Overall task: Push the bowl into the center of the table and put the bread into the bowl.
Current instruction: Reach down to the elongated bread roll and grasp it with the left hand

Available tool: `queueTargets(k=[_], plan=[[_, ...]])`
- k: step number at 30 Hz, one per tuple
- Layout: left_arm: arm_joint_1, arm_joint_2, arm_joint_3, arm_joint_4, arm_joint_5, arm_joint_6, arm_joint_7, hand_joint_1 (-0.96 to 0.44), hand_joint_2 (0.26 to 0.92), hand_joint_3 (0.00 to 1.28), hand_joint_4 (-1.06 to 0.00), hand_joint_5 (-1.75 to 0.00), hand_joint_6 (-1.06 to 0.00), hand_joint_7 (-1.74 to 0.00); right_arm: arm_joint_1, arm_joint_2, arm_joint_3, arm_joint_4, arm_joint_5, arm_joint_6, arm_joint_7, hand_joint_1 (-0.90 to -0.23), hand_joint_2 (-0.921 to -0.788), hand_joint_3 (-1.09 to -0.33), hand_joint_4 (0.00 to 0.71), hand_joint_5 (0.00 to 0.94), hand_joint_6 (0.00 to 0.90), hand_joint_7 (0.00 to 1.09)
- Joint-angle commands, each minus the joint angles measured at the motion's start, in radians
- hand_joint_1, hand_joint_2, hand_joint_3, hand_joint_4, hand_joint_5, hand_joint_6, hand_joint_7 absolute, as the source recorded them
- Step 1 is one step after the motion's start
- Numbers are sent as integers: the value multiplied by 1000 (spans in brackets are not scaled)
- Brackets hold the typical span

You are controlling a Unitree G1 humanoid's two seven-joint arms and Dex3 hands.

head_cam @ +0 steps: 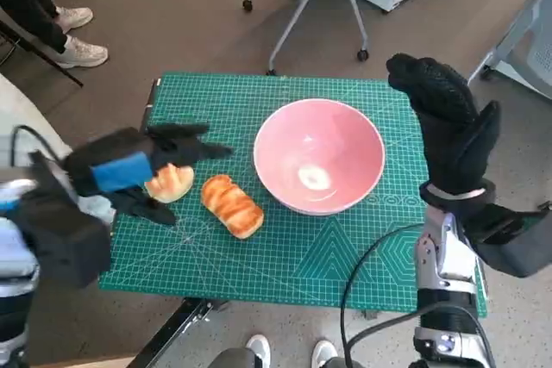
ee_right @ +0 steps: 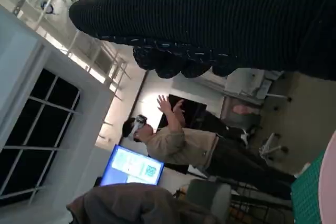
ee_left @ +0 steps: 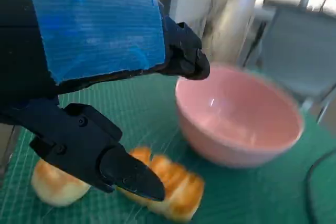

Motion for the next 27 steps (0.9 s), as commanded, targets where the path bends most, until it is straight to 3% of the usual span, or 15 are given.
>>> queueTargets(k=[1,17,27], plan=[[-26,-21,-45,67,54,-47,30,-110,676,0,-282,-7,-446,-62,11,1,1,20,-10,3,-3,-689,-921,-741,186,0,52,545],[-87,-83,-146,238,143,-122,75,66,718,17,-273,0,-433,-10,17,-14,-4,22,7,14,12,-691,-921,-738,187,1,52,533],[-137,-123,-201,338,213,-162,127,50,731,18,-269,0,-424,-2,22,-19,-11,30,7,9,17,-692,-921,-734,189,1,59,525]])
